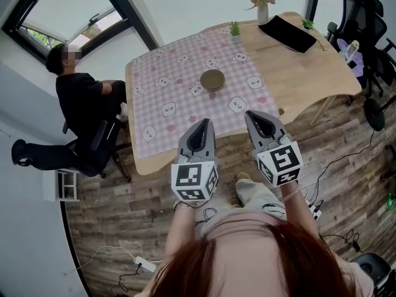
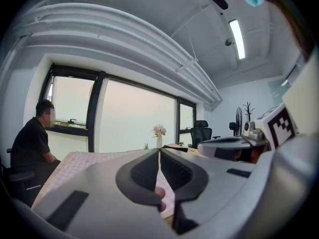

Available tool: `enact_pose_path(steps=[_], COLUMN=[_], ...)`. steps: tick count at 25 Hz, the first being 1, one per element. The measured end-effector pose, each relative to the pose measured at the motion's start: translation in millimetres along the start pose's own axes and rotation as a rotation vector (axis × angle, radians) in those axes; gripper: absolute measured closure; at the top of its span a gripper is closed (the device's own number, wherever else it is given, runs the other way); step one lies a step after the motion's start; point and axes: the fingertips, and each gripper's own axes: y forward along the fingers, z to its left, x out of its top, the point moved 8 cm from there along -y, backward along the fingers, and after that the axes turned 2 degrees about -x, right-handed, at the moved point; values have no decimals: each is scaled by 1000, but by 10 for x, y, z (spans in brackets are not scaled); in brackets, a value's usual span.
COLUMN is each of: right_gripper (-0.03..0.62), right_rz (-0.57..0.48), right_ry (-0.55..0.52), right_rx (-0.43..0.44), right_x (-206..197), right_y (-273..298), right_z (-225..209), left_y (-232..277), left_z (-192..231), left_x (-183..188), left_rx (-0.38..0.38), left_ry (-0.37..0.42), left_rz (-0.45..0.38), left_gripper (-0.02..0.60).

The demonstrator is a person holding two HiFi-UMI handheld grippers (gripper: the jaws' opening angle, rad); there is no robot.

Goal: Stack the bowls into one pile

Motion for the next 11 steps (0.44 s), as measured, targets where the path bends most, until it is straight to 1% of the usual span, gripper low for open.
enact_pose_path(steps=[5, 11], right_gripper=[594, 594], right_rz=[3, 12], right_ry=[4, 9], right_rx=[-2, 0], right_x=[-15, -29], right_y=[40, 110], right_z=[-73, -162], left_y=[66, 176], left_z=[-1, 38], left_x=[18, -6], left_rx=[0, 10], left_ry=[8, -11], left_rz=[0, 3], left_gripper=[566, 566])
